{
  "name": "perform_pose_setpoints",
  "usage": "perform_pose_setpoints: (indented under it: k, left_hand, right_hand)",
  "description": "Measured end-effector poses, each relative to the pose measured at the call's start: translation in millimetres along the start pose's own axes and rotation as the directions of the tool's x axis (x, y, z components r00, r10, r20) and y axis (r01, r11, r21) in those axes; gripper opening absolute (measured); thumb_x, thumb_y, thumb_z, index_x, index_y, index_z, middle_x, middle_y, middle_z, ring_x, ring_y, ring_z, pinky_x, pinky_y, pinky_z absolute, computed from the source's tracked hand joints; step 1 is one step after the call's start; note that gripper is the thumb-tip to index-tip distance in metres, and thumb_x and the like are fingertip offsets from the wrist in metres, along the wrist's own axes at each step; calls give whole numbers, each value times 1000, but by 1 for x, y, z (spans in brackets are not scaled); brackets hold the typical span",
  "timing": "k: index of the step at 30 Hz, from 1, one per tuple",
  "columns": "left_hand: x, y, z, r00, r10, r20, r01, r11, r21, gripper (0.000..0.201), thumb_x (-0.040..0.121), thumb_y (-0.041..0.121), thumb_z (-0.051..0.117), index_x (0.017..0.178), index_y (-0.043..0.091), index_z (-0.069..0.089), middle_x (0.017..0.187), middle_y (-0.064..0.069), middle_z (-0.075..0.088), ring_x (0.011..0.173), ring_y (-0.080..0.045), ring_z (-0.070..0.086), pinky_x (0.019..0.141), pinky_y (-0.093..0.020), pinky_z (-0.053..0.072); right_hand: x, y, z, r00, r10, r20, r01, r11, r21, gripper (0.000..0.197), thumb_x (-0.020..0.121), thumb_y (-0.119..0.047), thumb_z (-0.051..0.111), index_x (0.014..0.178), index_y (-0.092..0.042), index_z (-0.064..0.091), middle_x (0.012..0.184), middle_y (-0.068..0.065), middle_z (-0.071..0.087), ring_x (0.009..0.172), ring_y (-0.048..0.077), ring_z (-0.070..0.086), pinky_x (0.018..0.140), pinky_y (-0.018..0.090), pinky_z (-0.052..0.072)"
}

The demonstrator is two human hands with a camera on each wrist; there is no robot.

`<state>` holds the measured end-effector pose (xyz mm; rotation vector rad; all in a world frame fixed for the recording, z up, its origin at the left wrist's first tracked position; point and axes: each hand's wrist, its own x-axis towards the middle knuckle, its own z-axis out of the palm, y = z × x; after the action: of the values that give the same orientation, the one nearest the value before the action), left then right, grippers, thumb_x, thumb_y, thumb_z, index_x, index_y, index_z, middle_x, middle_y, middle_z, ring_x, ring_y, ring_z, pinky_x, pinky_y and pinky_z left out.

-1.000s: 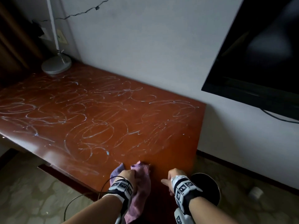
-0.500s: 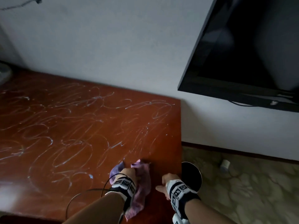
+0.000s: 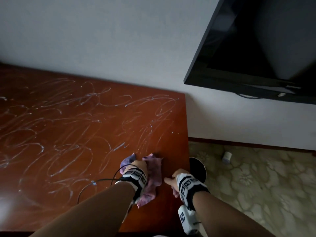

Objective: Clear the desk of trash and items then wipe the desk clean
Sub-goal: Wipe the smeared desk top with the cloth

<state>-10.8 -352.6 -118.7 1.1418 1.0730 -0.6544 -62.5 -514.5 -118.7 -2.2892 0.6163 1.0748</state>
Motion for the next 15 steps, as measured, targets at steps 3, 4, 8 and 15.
perform_pose_setpoints:
  k: [3,4,8,15]
  left_hand:
    - [27,-2,-1,991,-15,136,-13,980,200,32,83,29,69,67,4,55,88,-23,61,57,-17,47,82,-41,45]
    - [31,0,-1,980,0,197,-49,969,243,40,82,37,67,78,-2,60,93,-22,59,70,-26,52,94,-47,43]
    - [68,4,12,967,149,208,-226,878,422,59,90,53,48,96,-5,60,106,-23,60,82,-35,53,88,-46,42]
    - [17,6,40,902,291,318,-319,-48,947,35,101,20,37,132,10,49,133,-9,54,123,-29,53,102,-40,42]
  right_hand:
    - [-1,5,1,1000,-12,-4,12,994,107,39,88,-41,64,71,-8,54,49,6,60,40,17,59,43,22,47]
    - [0,5,2,1000,-18,-5,18,993,119,40,88,-42,64,69,-8,54,48,5,60,40,17,59,43,22,47]
    - [6,10,4,999,-33,-16,35,987,158,37,86,-44,67,70,-14,50,45,2,60,38,12,60,38,17,42]
    - [7,7,-2,1000,-25,16,23,994,111,38,87,-46,65,67,-18,49,49,3,63,42,12,63,42,19,46]
